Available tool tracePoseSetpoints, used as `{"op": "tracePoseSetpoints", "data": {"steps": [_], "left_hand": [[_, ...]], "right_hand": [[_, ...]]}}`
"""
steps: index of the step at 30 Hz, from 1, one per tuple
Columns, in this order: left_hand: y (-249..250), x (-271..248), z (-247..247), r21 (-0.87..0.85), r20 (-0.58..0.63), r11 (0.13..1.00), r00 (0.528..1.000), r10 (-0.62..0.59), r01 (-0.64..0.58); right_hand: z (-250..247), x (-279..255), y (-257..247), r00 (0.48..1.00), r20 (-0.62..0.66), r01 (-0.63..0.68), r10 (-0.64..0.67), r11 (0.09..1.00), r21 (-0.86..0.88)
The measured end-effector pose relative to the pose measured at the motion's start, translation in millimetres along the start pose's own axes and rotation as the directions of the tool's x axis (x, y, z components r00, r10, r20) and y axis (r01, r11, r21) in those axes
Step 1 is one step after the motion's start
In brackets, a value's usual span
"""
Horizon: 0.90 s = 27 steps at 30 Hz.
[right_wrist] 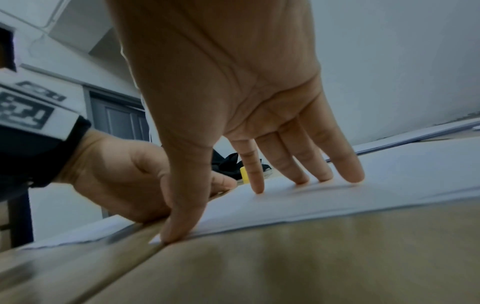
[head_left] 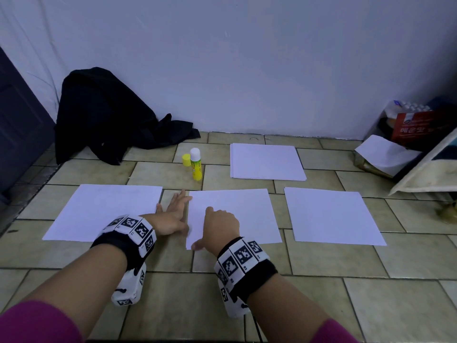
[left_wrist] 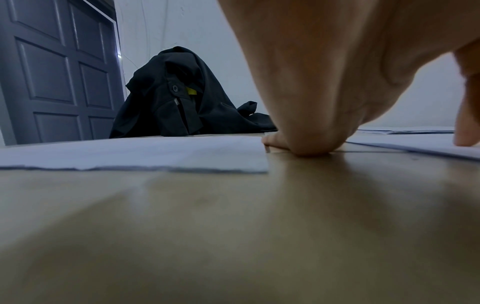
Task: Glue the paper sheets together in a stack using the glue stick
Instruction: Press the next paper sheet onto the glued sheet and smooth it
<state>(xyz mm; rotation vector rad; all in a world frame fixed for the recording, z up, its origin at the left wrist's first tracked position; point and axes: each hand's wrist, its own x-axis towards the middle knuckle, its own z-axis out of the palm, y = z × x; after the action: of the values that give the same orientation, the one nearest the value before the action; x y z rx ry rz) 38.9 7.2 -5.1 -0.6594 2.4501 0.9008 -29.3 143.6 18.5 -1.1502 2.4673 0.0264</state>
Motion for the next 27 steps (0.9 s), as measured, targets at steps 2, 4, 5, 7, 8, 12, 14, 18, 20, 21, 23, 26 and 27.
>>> {"op": "tracePoseSetpoints", "data": {"steps": [2,4,5,7,8,12,14,18,20,21,23,26,27], "left_hand": [[1,-3,-2,0.014,0.02,1.0,1.0,0.009,-0.009],[2,-5,-3,0.025,0.029,1.0,1.0,0.01,-0.01],[2,-5,-3,0.025,0.028,1.0,1.0,0.011,-0.012],[2,-4,-3,0.019,0.028,1.0,1.0,0.013,-0.013],[1,-4,-3,0.017,0.028,1.0,1.0,0.012,-0.013],[-1,-2,-3,0.024,0.035,1.0,0.999,0.017,-0.018],[-2,-2,-3,0.021,0.039,1.0,0.999,0.021,-0.022],[0,-3,-1,0.072,0.03,0.997,0.999,0.016,-0.018],[1,-4,0,0.11,0.016,0.994,1.0,0.011,-0.013],[1,-5,1,0.115,0.014,0.993,1.0,0.008,-0.01],[1,-5,1,0.118,0.019,0.993,1.0,0.001,-0.004],[0,-5,1,0.119,0.016,0.993,1.0,-0.003,0.001],[0,-5,1,0.12,0.017,0.993,1.0,-0.006,0.004]], "right_hand": [[1,3,-4,1.0,0.003,-0.005,0.005,1.0,-0.016],[0,5,-4,1.0,0.005,-0.012,0.012,1.0,-0.005],[-1,5,-4,1.0,0.005,-0.015,0.015,1.0,0.001],[-3,5,-2,1.0,0.0,-0.012,0.012,1.0,0.01],[-3,5,-1,1.0,-0.007,-0.007,0.007,1.0,0.013],[-4,3,4,0.999,-0.033,0.021,-0.02,1.0,0.019],[-6,2,7,0.999,-0.037,0.03,-0.03,0.999,0.022],[-5,5,11,0.997,-0.049,0.069,-0.067,0.997,0.031],[-3,5,15,0.994,-0.063,0.09,-0.087,0.995,0.049],[-2,5,16,0.993,-0.064,0.098,-0.095,0.993,0.059],[0,6,18,0.993,-0.064,0.102,-0.097,0.993,0.067],[4,7,19,0.993,-0.056,0.102,-0.099,0.994,0.048],[5,8,19,0.993,-0.052,0.105,-0.103,0.994,0.039]]}}
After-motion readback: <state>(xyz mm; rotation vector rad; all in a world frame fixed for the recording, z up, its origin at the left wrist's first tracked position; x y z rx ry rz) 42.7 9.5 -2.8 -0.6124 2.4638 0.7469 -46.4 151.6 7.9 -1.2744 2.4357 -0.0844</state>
